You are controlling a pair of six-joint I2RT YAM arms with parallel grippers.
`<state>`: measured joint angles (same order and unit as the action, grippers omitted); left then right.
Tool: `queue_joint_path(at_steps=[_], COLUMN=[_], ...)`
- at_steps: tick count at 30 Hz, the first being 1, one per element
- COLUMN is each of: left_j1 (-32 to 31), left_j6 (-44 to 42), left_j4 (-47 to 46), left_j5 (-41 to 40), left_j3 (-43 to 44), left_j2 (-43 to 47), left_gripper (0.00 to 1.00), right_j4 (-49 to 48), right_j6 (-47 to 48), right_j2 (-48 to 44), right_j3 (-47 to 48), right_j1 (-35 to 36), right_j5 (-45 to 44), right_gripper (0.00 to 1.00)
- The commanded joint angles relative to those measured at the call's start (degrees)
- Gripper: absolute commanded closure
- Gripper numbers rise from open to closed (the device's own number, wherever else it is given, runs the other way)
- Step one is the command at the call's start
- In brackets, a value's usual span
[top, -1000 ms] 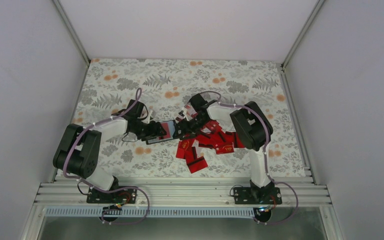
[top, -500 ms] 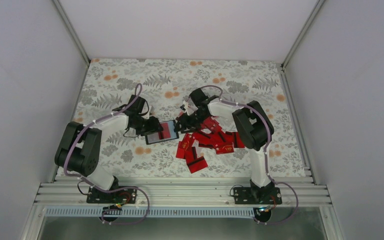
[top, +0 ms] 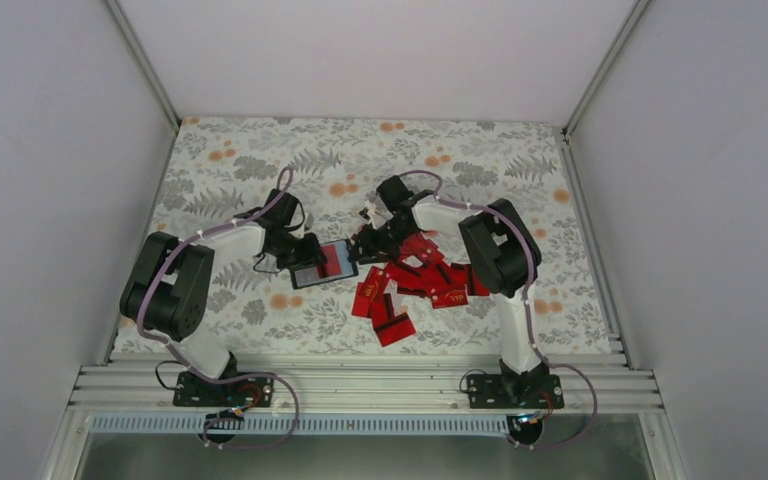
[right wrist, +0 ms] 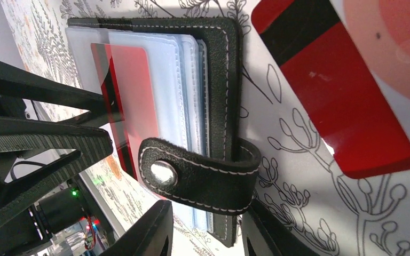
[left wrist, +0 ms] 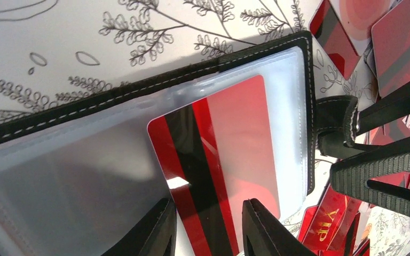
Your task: Put the credit cards into the card holder
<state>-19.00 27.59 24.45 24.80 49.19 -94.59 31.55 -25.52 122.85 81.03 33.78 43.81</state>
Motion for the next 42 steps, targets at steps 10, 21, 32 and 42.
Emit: queue_joint_path(at_steps=[10,21,32,42], left_j1=[-1.85,-2.96,-4.1,-4.11], left_j6=[-0.24,2.63,6.94,5.01], left_j4=[2.16,3.4,3.5,6.05], left_j5=[-1.9,-0.05,1.63,-1.88], left_j3=[4.29,6.73,8.61,7.11], left_j2=[-2.54,-4.73,-5.93,-2.37], left_gripper=[0.69,0.69,0.68,0.47], right_j4=[-1.56,-1.75,-2.68,-1.56], right_j6=[-0.91,-1.54,-2.34,-1.19], right_j2=[2.67,3.02,2.35,0.62], right_j3=[2.35,2.93,1.96,0.78], right_j1=[-0.15,-0.03,0.07,0.06], right_j5=[0.58,1.4,1.91,0.41], right_gripper=[0.69,0.7,0.7,0.7])
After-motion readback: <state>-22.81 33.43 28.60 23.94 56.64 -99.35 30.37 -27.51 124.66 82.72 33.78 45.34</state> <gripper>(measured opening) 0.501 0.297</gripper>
